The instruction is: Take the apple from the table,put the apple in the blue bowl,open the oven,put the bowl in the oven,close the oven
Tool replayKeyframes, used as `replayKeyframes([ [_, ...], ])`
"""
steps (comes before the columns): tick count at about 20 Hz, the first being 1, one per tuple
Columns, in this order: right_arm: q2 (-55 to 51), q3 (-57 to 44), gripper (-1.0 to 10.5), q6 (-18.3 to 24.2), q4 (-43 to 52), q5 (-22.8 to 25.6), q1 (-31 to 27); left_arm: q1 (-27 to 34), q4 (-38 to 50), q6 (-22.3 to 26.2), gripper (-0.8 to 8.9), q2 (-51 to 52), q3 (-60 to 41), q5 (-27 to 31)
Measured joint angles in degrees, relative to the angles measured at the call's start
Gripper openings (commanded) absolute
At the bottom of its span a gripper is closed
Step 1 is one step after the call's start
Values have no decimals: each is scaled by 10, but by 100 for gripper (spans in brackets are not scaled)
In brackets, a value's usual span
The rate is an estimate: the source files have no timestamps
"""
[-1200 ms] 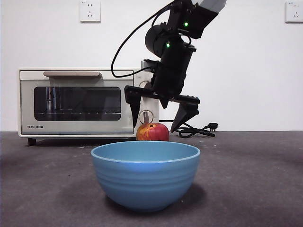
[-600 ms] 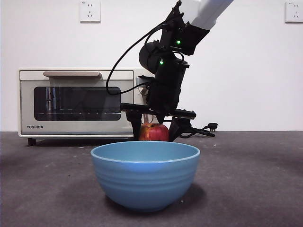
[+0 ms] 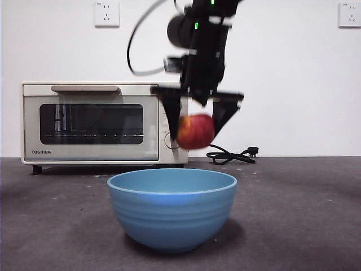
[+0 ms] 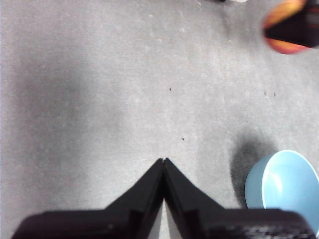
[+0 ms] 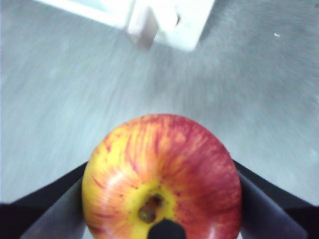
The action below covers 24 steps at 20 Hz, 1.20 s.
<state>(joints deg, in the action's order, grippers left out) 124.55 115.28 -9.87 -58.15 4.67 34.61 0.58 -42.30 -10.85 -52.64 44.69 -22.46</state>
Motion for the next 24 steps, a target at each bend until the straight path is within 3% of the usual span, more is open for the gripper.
replayKeyframes([
  [3, -41, -1, -8, 28, -60, 14, 18, 0, 0, 2, -5, 0, 0, 0],
  [7, -121, -76, -8, 46, -51, 19, 42, 0, 0, 3, -5, 0, 0, 0],
  [11, -278, -257, -8, 49, 37, 16, 71, 0, -1, 3, -5, 0, 0, 0],
  [16, -449, -450, -8, 23, 119, -28, 114, 0, -2, 3, -5, 0, 0, 0],
  [24, -466, -566, -8, -10, 240, -64, 203, 0, -3, 3, -5, 0, 0, 0],
])
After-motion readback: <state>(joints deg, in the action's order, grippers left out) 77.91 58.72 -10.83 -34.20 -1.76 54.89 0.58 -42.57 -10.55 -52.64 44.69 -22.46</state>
